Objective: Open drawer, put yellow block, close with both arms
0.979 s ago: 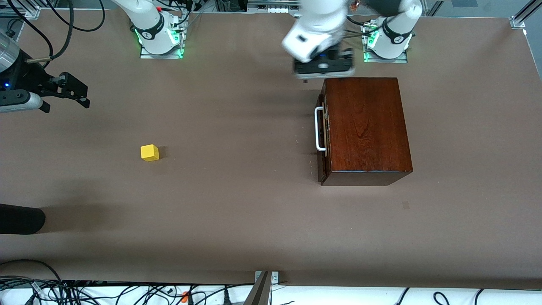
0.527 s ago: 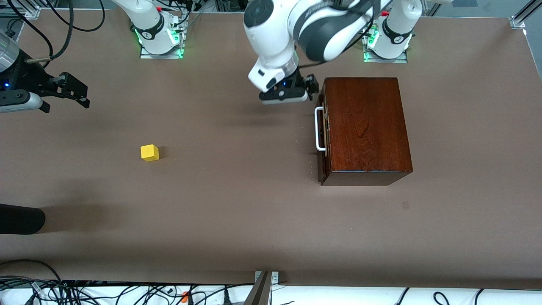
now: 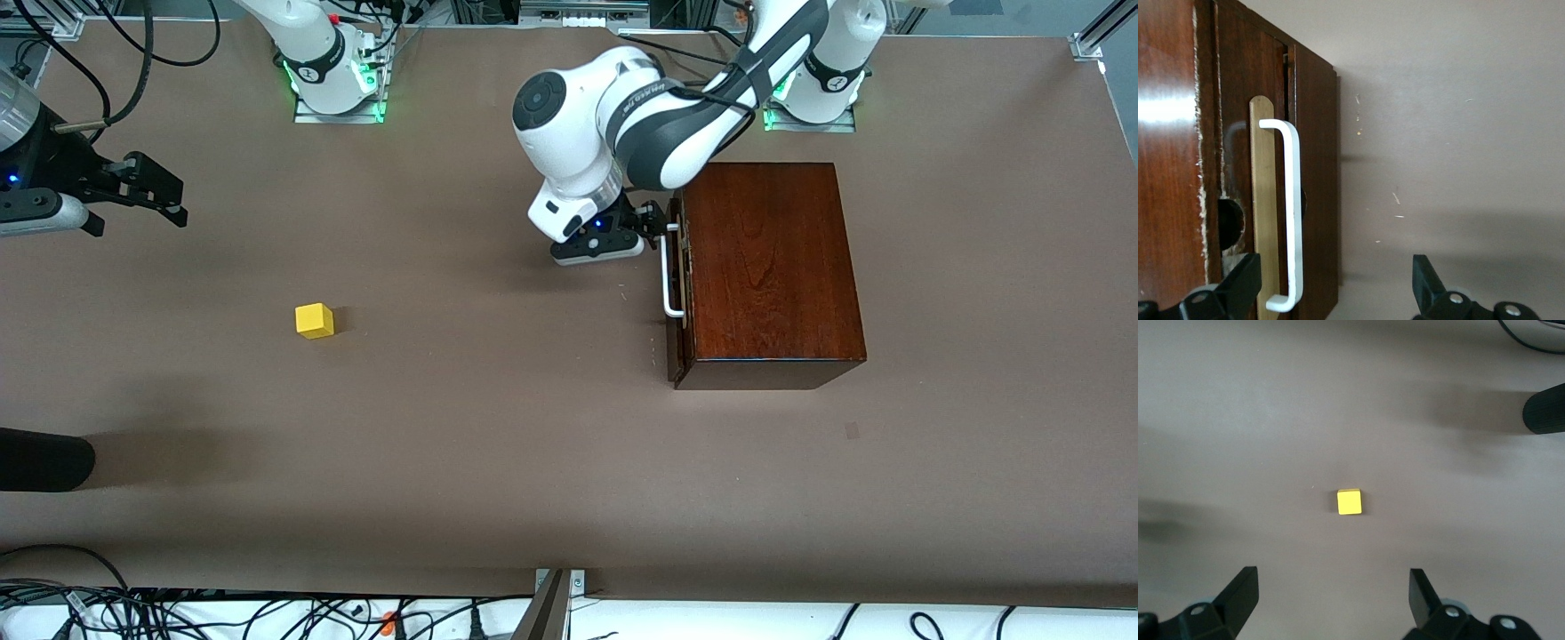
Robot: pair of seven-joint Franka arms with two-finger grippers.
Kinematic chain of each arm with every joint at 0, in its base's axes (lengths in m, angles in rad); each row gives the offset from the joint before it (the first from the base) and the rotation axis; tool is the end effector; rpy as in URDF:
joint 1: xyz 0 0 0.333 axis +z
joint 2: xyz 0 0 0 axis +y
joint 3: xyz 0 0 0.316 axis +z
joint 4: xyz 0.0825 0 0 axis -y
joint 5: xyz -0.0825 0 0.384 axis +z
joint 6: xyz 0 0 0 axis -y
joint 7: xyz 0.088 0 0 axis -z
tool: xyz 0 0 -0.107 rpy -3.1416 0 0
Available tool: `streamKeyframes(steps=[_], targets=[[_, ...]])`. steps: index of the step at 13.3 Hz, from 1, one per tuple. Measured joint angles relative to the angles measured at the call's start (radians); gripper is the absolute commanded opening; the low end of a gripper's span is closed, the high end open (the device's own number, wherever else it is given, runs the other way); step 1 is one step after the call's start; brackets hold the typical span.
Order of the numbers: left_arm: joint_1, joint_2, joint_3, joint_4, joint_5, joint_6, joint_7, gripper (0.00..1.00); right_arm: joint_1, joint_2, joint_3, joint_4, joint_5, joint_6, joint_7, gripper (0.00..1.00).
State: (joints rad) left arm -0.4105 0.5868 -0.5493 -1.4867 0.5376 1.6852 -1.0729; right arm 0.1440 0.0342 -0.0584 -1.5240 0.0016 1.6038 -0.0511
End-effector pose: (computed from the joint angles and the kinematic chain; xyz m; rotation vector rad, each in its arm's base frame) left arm 0.4674 -0.4790 0.3490 -2.7793 -0.0019 -0.0452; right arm 0.5668 0.0494 0.6305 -3.1330 -0.2146 -0.0717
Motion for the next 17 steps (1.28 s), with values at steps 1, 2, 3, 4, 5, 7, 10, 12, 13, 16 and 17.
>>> streamKeyframes(steps=[1,2,3,4,5,7,10,12,13,16,17], targets=[[0.004,0.001,0.001,-0.022,0.016,0.004,0.000,1.00,0.000,0.000,-0.001,0.000,0.000,0.000,0.000,1.00],[0.009,0.001,0.002,-0.043,0.026,0.011,0.000,1.00,0.000,0.000,-0.001,0.000,0.000,0.000,0.000,1.00],[0.015,0.002,0.002,-0.063,0.033,0.027,0.000,1.00,0.000,0.000,-0.001,0.000,0.000,0.000,0.000,1.00],[0.022,0.002,0.003,-0.081,0.036,0.046,0.001,1.00,0.000,0.000,-0.001,0.000,0.000,0.000,0.000,1.00],[0.029,0.002,0.004,-0.095,0.044,0.063,0.002,1.00,0.000,0.000,-0.001,0.000,0.000,0.000,0.000,1.00],[0.039,0.005,0.004,-0.116,0.070,0.094,0.002,1.00,0.000,0.000,-0.001,0.000,0.000,0.000,0.000,1.00],[0.049,0.019,0.008,-0.131,0.087,0.121,0.002,1.00,0.000,0.000,-0.001,0.000,0.000,0.000,0.000,1.00],[0.051,0.030,0.008,-0.133,0.091,0.122,0.002,1.00,0.000,0.000,-0.001,0.000,0.000,0.000,0.000,1.00],[0.051,0.035,0.008,-0.133,0.092,0.123,0.002,1.00,0.000,0.000,-0.001,0.000,0.000,0.000,0.000,1.00],[0.051,0.051,0.009,-0.133,0.096,0.125,0.001,1.00,0.000,0.000,-0.002,0.000,0.000,0.000,0.000,1.00],[0.052,0.055,0.009,-0.133,0.096,0.128,0.001,1.00,0.000,0.000,-0.002,0.000,0.000,0.000,0.000,1.00]])
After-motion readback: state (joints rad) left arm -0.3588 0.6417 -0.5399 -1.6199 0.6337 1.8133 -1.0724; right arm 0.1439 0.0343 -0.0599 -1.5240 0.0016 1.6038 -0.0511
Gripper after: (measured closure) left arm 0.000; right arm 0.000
